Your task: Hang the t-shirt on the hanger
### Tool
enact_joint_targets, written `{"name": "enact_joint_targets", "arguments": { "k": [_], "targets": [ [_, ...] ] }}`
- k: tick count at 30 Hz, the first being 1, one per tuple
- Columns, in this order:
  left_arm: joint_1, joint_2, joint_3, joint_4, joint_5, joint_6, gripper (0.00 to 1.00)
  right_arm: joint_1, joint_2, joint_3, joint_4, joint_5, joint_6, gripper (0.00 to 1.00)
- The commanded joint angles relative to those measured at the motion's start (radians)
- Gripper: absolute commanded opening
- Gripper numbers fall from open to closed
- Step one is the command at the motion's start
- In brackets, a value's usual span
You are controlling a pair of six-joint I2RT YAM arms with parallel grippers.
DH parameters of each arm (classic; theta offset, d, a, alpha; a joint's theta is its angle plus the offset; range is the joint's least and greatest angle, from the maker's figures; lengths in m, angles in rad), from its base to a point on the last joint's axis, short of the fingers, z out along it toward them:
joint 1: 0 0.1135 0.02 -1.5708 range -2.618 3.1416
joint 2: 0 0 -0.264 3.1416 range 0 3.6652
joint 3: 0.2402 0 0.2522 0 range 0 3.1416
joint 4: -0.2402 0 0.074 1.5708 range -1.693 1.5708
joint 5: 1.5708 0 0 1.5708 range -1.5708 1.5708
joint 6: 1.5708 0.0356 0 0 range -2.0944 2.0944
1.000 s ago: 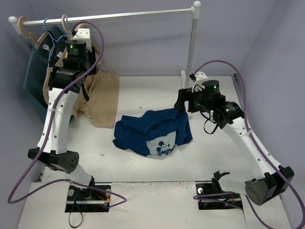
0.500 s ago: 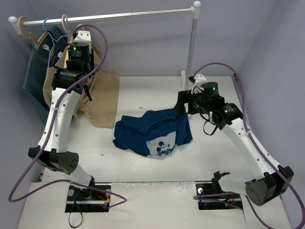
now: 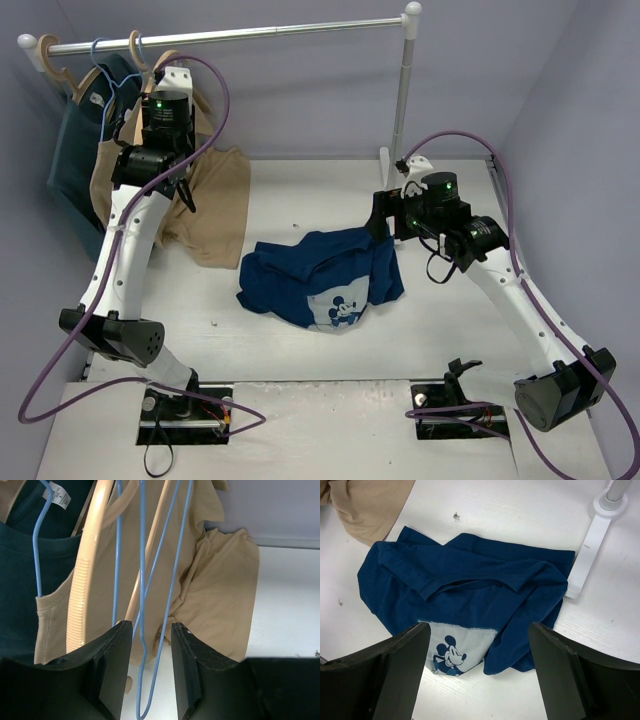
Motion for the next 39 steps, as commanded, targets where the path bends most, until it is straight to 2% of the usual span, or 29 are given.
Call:
{"name": "enact_joint_targets", "arguments": {
  "k": [1,22,28,32,34,39],
  "targets": [
    [0.001,-0.016,0.02,0.071,-0.042,0.04,0.37,0.009,-0.018,0.009,0.062,-0.036,-0.019,0.82],
    [0.026,0.027,-0.016,0.077,-0.024,0.055,0.35,0.009,-0.008,0.011,0.07,-0.054,-0.019,0.82],
    [0.03,0.025,-0.023,0.08,0.01,0.043,0.21,0.009,-0.006,0.008,0.072,-0.051,-0.017,0.82],
    [0.031,0.011,-0.035,0.099,0.036,0.04,0.03,0.009,-0.003,0.011,0.075,-0.051,-0.017,0.82],
    [0.032,0.001,-0.043,0.105,0.056,0.045,0.0,0.009,0.003,0.011,0.072,-0.052,-0.017,0.82],
    [0.031,-0.032,-0.067,0.148,0.051,0.065,0.0,0.009,0.012,0.014,0.072,-0.055,-0.019,0.82]
  ]
}}
